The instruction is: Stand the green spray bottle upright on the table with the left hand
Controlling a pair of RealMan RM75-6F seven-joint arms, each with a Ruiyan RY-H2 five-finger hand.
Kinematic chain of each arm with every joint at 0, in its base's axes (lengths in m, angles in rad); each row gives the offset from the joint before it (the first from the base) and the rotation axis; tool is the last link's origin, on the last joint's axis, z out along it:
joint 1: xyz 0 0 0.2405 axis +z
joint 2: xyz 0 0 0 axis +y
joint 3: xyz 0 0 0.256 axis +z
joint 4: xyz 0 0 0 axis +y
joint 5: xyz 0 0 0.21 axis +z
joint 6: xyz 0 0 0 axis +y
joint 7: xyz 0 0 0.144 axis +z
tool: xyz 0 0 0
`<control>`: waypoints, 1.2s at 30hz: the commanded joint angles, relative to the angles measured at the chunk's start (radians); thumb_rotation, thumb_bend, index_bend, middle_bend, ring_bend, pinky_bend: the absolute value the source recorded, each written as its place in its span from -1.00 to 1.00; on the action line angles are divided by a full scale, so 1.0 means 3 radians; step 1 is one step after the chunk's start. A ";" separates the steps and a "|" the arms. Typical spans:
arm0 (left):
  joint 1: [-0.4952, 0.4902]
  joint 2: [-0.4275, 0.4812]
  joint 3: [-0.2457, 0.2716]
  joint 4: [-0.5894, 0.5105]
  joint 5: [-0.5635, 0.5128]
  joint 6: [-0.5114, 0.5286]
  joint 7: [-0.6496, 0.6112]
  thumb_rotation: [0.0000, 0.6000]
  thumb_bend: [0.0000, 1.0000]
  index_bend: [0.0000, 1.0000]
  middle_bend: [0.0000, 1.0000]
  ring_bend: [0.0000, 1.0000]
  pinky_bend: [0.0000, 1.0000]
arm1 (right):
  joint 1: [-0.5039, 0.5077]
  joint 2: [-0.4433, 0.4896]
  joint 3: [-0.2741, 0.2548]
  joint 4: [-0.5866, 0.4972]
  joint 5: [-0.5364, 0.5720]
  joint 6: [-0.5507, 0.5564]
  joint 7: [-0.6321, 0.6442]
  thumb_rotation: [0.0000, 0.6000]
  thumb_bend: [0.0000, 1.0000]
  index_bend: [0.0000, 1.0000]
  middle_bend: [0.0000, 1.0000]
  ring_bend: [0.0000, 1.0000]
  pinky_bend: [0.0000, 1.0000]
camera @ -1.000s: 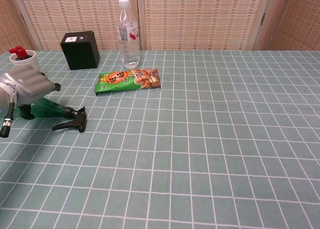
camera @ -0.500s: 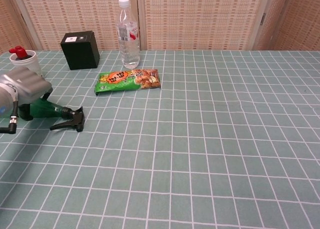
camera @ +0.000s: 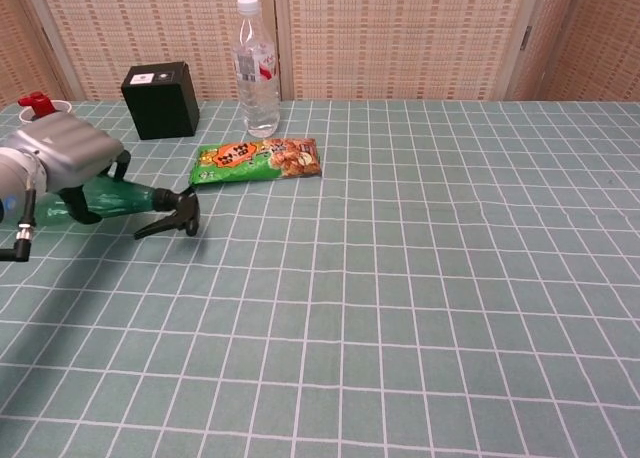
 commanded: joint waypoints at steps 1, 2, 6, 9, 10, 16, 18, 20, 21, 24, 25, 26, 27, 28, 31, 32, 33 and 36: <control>0.0111 0.0103 -0.0142 -0.0281 0.0467 0.0303 -0.0551 1.00 -0.48 0.24 0.06 -0.16 -0.11 | -0.0002 0.0003 -0.0002 -0.0001 -0.0006 0.0004 0.0000 1.00 -1.00 -1.00 -0.93 -1.00 -1.00; 0.0149 0.0123 -0.0167 -0.0335 0.0596 0.0393 -0.0707 1.00 -0.47 0.27 0.11 -0.11 -0.09 | -0.0002 0.0002 -0.0003 0.0002 -0.0006 0.0004 0.0001 1.00 -1.00 -1.00 -0.93 -1.00 -1.00; 0.0259 0.0216 -0.0247 -0.0511 0.0842 0.0593 -0.1072 1.00 -0.43 0.33 0.25 0.02 -0.04 | -0.0003 -0.0004 -0.0005 0.0004 -0.0014 0.0013 -0.0004 1.00 -1.00 -1.00 -0.93 -1.00 -1.00; 0.0387 0.0246 -0.0440 -0.0674 0.0877 0.0789 -0.1499 1.00 -0.41 0.37 0.33 0.10 -0.03 | 0.0000 -0.0006 -0.0003 -0.0005 -0.0001 0.0005 -0.0024 1.00 -1.00 -1.00 -0.93 -1.00 -1.00; 0.0429 0.0242 -0.0518 -0.0723 0.0844 0.0834 -0.1646 1.00 -0.41 0.39 0.35 0.12 -0.03 | 0.0001 -0.0006 -0.0001 -0.0008 0.0009 0.0001 -0.0030 1.00 -1.00 -1.00 -0.93 -1.00 -1.00; 0.0636 0.0320 -0.1113 -0.1061 0.0190 0.0756 -0.2413 1.00 -0.39 0.41 0.38 0.15 -0.03 | 0.0002 -0.0024 0.0011 -0.0015 0.0036 0.0016 -0.0075 1.00 -1.00 -1.00 -0.93 -1.00 -1.00; 0.0674 0.0364 -0.1252 -0.1133 -0.0064 0.0669 -0.2522 1.00 -0.39 0.41 0.38 0.15 -0.03 | 0.0003 -0.0026 0.0014 -0.0020 0.0047 0.0016 -0.0092 1.00 -1.00 -1.00 -0.93 -1.00 -1.00; 0.0704 0.0407 -0.1366 -0.1157 -0.0279 0.0583 -0.2618 1.00 -0.39 0.41 0.38 0.15 -0.03 | 0.0002 -0.0031 0.0016 -0.0022 0.0052 0.0021 -0.0102 1.00 -1.00 -1.00 -0.93 -1.00 -1.00; 0.0715 0.0420 -0.1399 -0.1152 -0.0340 0.0554 -0.2657 1.00 -0.39 0.41 0.38 0.15 -0.03 | 0.0001 -0.0032 0.0017 -0.0024 0.0052 0.0026 -0.0104 1.00 -1.00 -1.00 -0.93 -1.00 -1.00; 0.0754 0.0443 -0.1489 -0.1148 -0.0483 0.0462 -0.2822 1.00 -0.39 0.41 0.38 0.15 -0.03 | -0.0003 -0.0038 0.0019 -0.0021 0.0053 0.0038 -0.0107 1.00 -1.00 -1.00 -0.93 -1.00 -1.00; 0.0768 0.0455 -0.1515 -0.1165 -0.0527 0.0419 -0.2879 1.00 -0.39 0.41 0.38 0.15 -0.03 | -0.0004 -0.0040 0.0019 -0.0020 0.0054 0.0040 -0.0109 1.00 -1.00 -1.00 -0.93 -1.00 -1.00; 0.0792 0.0476 -0.1554 -0.1202 -0.0581 0.0359 -0.2971 1.00 -0.39 0.41 0.38 0.15 -0.03 | -0.0004 -0.0041 0.0020 -0.0019 0.0056 0.0040 -0.0111 1.00 -1.00 -1.00 -0.93 -1.00 -1.00; 0.0809 0.0491 -0.1578 -0.1227 -0.0606 0.0325 -0.3033 1.00 -0.39 0.41 0.38 0.15 -0.03 | -0.0003 -0.0041 0.0020 -0.0018 0.0060 0.0038 -0.0114 1.00 -1.00 -1.00 -0.93 -1.00 -1.00; 0.0825 0.0503 -0.1593 -0.1249 -0.0612 0.0301 -0.3089 1.00 -0.39 0.41 0.38 0.15 -0.03 | -0.0002 -0.0041 0.0021 -0.0018 0.0063 0.0035 -0.0116 1.00 -1.00 -1.00 -0.93 -1.00 -1.00; 0.0875 0.0526 -0.1617 -0.1308 -0.0514 0.0272 -0.3285 1.00 -0.39 0.41 0.38 0.15 -0.04 | -0.0003 -0.0039 0.0021 -0.0023 0.0066 0.0036 -0.0120 1.00 -1.00 -1.00 -0.93 -1.00 -1.00; 0.0893 0.0525 -0.1628 -0.1331 -0.0459 0.0274 -0.3373 1.00 -0.41 0.41 0.38 0.15 -0.04 | -0.0004 -0.0040 0.0021 -0.0023 0.0064 0.0038 -0.0117 1.00 -1.00 -1.00 -0.93 -1.00 -1.00; 0.0906 0.0521 -0.1638 -0.1349 -0.0418 0.0278 -0.3441 1.00 -0.43 0.41 0.38 0.15 -0.05 | -0.0004 -0.0039 0.0020 -0.0023 0.0062 0.0039 -0.0114 1.00 -1.00 -1.00 -0.93 -1.00 -1.00; 0.0948 0.0492 -0.1651 -0.1374 -0.0272 0.0284 -0.3670 1.00 -0.48 0.41 0.37 0.15 -0.05 | -0.0005 -0.0039 0.0020 -0.0019 0.0058 0.0040 -0.0103 1.00 -1.00 -1.00 -0.93 -1.00 -1.00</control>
